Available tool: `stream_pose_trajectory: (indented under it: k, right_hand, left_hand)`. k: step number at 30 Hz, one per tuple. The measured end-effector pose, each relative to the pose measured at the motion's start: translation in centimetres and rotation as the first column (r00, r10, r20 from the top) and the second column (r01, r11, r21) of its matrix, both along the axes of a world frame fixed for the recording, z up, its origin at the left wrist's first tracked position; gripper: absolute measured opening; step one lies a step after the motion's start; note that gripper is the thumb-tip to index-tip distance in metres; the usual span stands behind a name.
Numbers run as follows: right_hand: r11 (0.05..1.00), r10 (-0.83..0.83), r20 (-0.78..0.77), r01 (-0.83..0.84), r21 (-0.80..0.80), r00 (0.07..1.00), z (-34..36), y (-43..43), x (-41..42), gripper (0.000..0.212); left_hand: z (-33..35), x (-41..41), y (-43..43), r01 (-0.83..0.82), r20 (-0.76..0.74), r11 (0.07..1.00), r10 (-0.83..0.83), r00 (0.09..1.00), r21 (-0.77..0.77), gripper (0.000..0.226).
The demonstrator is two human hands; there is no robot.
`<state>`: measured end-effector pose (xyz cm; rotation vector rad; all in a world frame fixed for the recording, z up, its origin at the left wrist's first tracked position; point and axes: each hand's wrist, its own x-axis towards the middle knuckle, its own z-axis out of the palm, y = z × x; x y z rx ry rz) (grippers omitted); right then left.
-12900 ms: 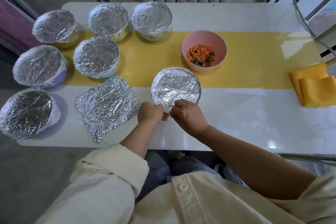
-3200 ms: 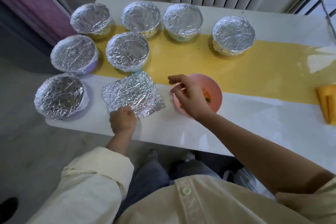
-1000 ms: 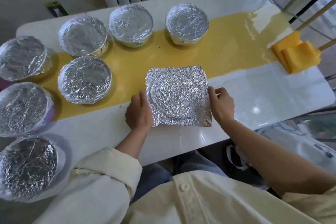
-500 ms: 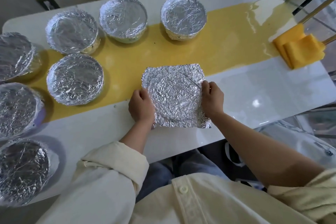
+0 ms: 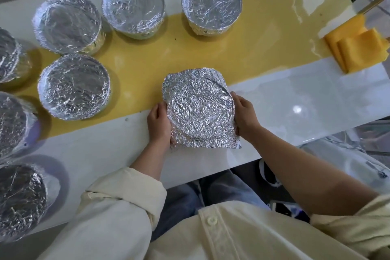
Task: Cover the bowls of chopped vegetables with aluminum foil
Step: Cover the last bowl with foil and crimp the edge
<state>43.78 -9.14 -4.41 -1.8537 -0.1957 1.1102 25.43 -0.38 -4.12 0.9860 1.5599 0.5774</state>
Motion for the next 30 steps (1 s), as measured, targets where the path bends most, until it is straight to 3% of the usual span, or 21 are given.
stream_pose_trajectory:
  k: [3,6,9,12,14,15,18,21,24,28,30]
  right_hand:
    - [0.999,-0.030,0.161,0.033,-0.017,0.986,-0.3,-0.3,0.3,0.033]
    - [0.993,-0.093,0.454,0.051,0.103,0.886,0.3,-0.6,0.5,0.032]
    - [0.948,0.060,0.818,-0.290,0.134,0.573,1.9,-0.2,0.3,0.046]
    - [0.732,0.304,0.935,-0.673,-0.106,0.184,3.0,1.2,-0.6,0.053]
    - [0.580,0.416,0.909,-0.775,-0.249,0.019,2.7,2.3,-0.7,0.055]
    - [0.539,0.459,0.888,-0.790,-0.292,-0.016,2.3,2.8,-0.6,0.055]
    - [0.515,0.567,0.824,-0.776,-0.364,-0.010,1.3,3.7,-0.1,0.059]
    - [0.528,0.576,0.817,-0.768,-0.364,0.009,0.9,4.0,0.1,0.061]
    - [0.561,0.546,0.832,-0.780,-0.277,0.098,0.9,4.5,0.3,0.058]
    - [0.615,0.540,0.820,-0.754,-0.231,0.189,0.9,5.4,0.3,0.050]
    - [0.641,0.553,0.798,-0.734,-0.226,0.238,0.9,5.7,0.3,0.047]
  left_hand:
    - [0.3,-0.5,0.0,-0.034,-0.108,0.997,0.042,0.993,0.074,0.027]
    - [0.4,-1.2,0.2,0.107,-0.382,0.912,0.058,0.922,0.395,0.056]
    - [1.6,-0.7,0.0,0.429,-0.551,0.664,-0.031,0.834,0.613,0.061]
    - [2.2,0.7,-1.2,0.723,-0.707,0.398,-0.219,0.672,0.565,0.070]
    - [2.0,1.4,-2.0,0.815,-0.782,0.355,-0.276,0.559,0.458,0.078]
    - [1.8,1.6,-2.4,0.843,-0.806,0.365,-0.301,0.509,0.396,0.084]
    - [0.9,1.4,-3.1,0.882,-0.841,0.382,-0.350,0.414,0.275,0.104]
    - [0.1,0.5,-2.9,0.918,-0.853,0.313,-0.383,0.356,0.243,0.121]
    - [-0.1,-0.2,-2.6,0.929,-0.840,0.244,-0.407,0.360,0.280,0.131]
    - [-0.3,-0.6,-2.3,0.913,-0.812,0.239,-0.421,0.405,0.331,0.133]
    - [-0.2,-0.8,-2.1,0.926,-0.823,0.216,-0.428,0.374,0.309,0.136]
